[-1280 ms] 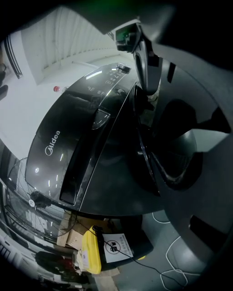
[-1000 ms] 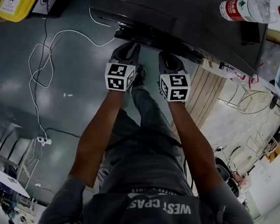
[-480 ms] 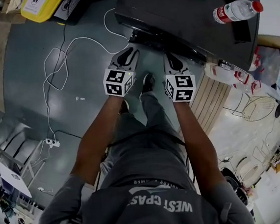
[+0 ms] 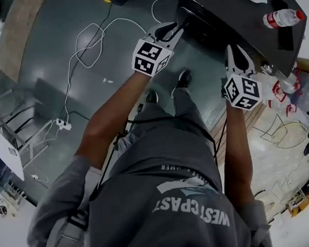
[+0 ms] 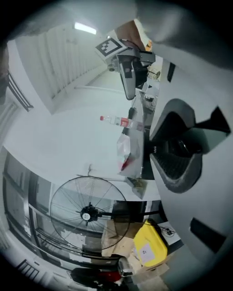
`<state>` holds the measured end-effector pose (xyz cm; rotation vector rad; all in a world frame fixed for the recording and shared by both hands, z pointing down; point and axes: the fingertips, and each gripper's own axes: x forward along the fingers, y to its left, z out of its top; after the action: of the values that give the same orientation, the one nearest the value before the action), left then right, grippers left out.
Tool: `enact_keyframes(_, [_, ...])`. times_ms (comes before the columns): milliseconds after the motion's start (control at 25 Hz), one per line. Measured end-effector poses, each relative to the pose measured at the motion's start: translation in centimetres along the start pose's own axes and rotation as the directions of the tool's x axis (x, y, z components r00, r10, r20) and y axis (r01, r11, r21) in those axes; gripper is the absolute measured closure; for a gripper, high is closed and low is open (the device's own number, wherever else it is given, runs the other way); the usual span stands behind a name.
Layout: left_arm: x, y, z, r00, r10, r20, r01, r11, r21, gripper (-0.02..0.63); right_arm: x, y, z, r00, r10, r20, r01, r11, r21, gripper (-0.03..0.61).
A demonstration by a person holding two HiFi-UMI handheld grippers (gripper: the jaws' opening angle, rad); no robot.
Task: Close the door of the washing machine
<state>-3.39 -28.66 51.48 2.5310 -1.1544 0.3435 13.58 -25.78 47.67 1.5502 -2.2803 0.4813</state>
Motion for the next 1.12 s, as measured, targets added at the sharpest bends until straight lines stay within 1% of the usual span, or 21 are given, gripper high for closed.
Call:
enact_keyframes(160, [-4.4, 0.5, 4.2, 0.999, -0.004, 0.053, 0.001, 0.998, 0.061, 0.525, -3.7, 2.3, 4.8, 0.996, 0.027, 0.087, -0.026, 1.0, -0.016, 0.494])
enact_keyframes(320, [-9.2, 0.6, 7.9, 0.994, -0.007, 0.112, -0.007, 0.992, 0.124, 0.525, -7.2, 5.5, 8.9, 0.985, 0.083, 0.149, -0.075, 0.996, -0.054, 0.5])
enact_keyframes(600, [-17.6, -0.7, 12.8, 0.978, -0.008, 0.21, -0.04, 0.974, 0.222, 0.525, -14.4, 9.3, 15.2, 0.953, 0.159, 0.256, -0.127, 0.982, -0.14, 0.518])
enact_keyframes(760, [-23.1, -1.6, 15.4, 0.964, -0.024, 0.265, -0.051, 0.961, 0.272, 0.526, -18.6, 11.5, 18.0, 0.932, 0.185, 0.312, -0.136, 0.976, -0.173, 0.526])
enact_keyframes(880, [-26.4, -2.9, 17.4, 0.953, -0.028, 0.3, -0.058, 0.959, 0.276, 0.528, -21.2, 12.0, 19.2, 0.925, 0.193, 0.328, -0.139, 0.973, -0.182, 0.531])
enact_keyframes(1040, [-29.9, -4.9, 19.3, 0.938, -0.036, 0.344, -0.058, 0.965, 0.257, 0.532, -23.7, 12.5, 19.8, 0.912, 0.21, 0.351, -0.146, 0.969, -0.201, 0.547])
enact_keyframes(1120, [-31.2, -6.1, 20.0, 0.926, -0.063, 0.372, -0.036, 0.967, 0.254, 0.536, -24.5, 12.5, 19.3, 0.918, 0.193, 0.346, -0.124, 0.969, -0.212, 0.551])
